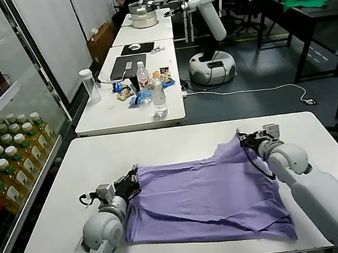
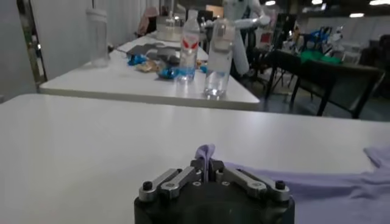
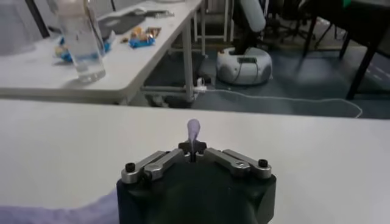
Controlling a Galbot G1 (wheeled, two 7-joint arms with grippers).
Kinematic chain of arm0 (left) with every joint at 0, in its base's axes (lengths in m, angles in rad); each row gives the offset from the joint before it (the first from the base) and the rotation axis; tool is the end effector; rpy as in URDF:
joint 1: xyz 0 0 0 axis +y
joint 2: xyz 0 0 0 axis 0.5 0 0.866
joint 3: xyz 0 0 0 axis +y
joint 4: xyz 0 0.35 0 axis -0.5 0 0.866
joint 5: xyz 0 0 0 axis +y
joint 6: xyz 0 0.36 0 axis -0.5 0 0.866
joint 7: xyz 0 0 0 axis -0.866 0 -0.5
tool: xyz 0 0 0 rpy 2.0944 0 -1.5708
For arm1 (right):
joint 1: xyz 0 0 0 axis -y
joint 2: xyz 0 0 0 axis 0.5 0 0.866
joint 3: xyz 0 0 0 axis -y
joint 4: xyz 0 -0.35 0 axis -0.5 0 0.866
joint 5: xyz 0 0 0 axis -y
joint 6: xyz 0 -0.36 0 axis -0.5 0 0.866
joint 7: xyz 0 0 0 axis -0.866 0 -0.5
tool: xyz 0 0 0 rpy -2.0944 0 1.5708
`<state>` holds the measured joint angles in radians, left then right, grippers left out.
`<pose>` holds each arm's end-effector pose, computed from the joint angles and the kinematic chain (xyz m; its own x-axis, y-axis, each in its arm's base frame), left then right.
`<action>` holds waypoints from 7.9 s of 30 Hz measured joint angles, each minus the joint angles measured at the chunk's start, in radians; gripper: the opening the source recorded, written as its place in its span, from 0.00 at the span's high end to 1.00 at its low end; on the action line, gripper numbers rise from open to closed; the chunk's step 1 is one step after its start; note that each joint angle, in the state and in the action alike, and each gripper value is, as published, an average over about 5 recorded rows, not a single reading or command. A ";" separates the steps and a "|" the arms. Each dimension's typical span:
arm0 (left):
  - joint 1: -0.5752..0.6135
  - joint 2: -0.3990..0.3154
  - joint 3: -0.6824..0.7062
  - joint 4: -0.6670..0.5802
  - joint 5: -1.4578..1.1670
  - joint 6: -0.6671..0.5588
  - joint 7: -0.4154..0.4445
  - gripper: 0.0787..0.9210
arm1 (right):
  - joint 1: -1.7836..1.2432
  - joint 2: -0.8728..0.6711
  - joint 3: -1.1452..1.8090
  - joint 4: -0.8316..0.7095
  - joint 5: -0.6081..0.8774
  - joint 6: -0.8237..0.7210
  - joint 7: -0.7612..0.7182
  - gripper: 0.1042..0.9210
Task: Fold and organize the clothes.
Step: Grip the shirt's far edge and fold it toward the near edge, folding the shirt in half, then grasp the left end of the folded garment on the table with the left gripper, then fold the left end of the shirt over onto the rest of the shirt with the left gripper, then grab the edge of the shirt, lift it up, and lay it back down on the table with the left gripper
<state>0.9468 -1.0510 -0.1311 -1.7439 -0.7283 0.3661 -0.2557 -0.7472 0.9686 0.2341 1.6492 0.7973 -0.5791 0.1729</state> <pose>0.3578 0.0253 -0.2829 -0.9131 0.2217 0.3423 0.1895 0.9738 -0.1254 0.4241 -0.0979 -0.2071 -0.9053 -0.1666 0.3906 -0.1527 0.9860 0.0668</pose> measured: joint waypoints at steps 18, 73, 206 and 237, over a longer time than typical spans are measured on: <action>0.199 0.093 -0.115 -0.203 -0.104 0.041 0.016 0.96 | -0.489 -0.026 0.342 0.425 0.000 0.000 0.000 0.99; 0.355 -0.185 -0.053 -0.163 0.375 0.046 -0.219 0.47 | -0.803 0.070 0.460 0.569 -0.208 0.006 -0.016 0.12; 0.350 -0.180 -0.328 -0.279 -0.451 0.040 -0.175 0.96 | -0.800 0.122 0.473 0.574 -0.231 0.039 -0.009 0.12; 0.185 -0.085 -0.109 -0.303 -0.011 0.133 -0.009 0.95 | -0.792 0.126 0.492 0.592 -0.211 0.054 -0.016 0.12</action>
<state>1.1316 -1.1364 -0.2404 -2.0467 -0.7397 0.4993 -0.2649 -1.5390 1.0944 0.7265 2.2410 0.5861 -0.5252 0.1570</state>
